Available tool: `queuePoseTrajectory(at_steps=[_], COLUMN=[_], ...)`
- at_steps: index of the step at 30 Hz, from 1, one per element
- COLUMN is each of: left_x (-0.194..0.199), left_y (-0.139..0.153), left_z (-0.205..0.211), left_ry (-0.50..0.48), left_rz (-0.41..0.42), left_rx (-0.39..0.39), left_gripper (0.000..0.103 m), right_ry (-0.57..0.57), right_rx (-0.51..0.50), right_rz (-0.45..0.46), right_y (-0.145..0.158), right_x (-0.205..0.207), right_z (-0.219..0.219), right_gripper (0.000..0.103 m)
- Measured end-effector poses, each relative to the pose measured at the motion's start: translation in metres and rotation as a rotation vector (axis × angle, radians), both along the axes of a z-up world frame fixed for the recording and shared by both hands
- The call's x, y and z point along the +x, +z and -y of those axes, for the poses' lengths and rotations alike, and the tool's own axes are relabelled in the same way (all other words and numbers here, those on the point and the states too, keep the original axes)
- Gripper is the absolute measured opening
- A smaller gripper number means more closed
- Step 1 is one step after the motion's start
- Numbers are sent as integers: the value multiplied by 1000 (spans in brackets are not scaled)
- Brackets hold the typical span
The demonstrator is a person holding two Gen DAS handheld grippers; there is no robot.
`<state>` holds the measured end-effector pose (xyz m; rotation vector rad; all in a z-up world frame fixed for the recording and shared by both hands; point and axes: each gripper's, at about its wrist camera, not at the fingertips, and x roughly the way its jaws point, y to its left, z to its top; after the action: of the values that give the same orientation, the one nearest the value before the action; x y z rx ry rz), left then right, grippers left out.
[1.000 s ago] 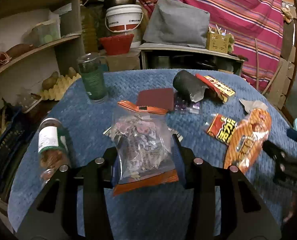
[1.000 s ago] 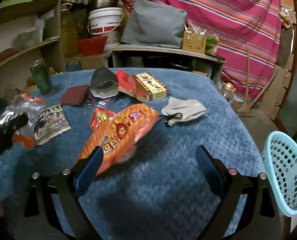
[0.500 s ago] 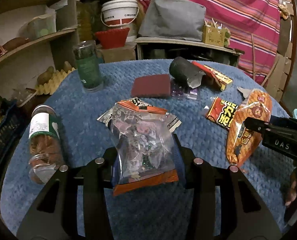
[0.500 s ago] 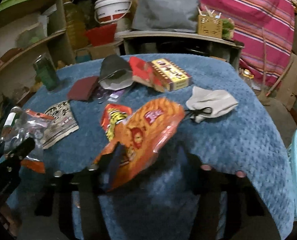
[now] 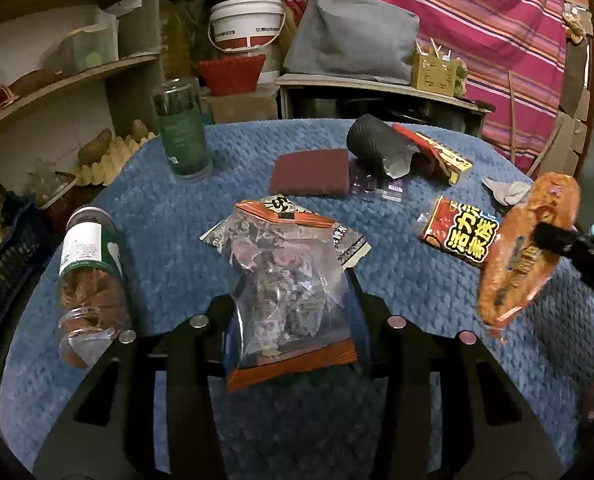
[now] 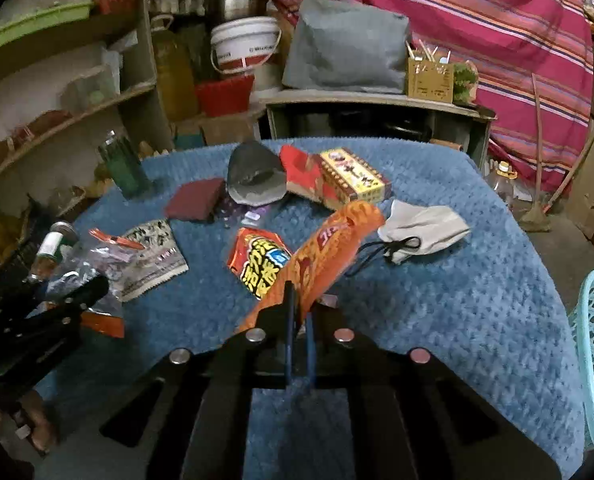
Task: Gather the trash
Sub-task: 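Carry both bags over the basket and open the left tool to drop the zip bag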
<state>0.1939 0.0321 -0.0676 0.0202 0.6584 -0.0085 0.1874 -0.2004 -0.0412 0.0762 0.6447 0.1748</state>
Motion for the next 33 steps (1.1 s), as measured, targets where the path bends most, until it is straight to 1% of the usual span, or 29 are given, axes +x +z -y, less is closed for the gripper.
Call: queuePoseTrajectory(at_steps=[4, 9, 10, 12, 18, 26, 33], left_x=[-3, -11, -13, -16, -28, -37, -40], left_y=[9, 27, 30, 33, 44, 59, 62], left_z=[3, 17, 21, 27, 41, 53, 65], left_ry=[8, -5, -6, -10, -20, -36, -53], left_rz=[17, 57, 63, 63, 78, 97, 101], left_rx=[1, -1, 4, 6, 17, 1, 14], left_gripper=[43, 43, 43, 43, 43, 43, 43], right_ry=[-12, -25, -27, -35, -46, -53, -57], right_rx=[26, 33, 43, 56, 55, 26, 14], right_rz=[31, 37, 36, 39, 54, 84, 70], right_y=[11, 18, 20, 23, 34, 48, 47], right_x=[-11, -21, -23, -25, -30, -42, -43], right_z=[16, 39, 45, 57, 76, 91, 101], right_gripper=[5, 5, 3, 3, 2, 2, 2])
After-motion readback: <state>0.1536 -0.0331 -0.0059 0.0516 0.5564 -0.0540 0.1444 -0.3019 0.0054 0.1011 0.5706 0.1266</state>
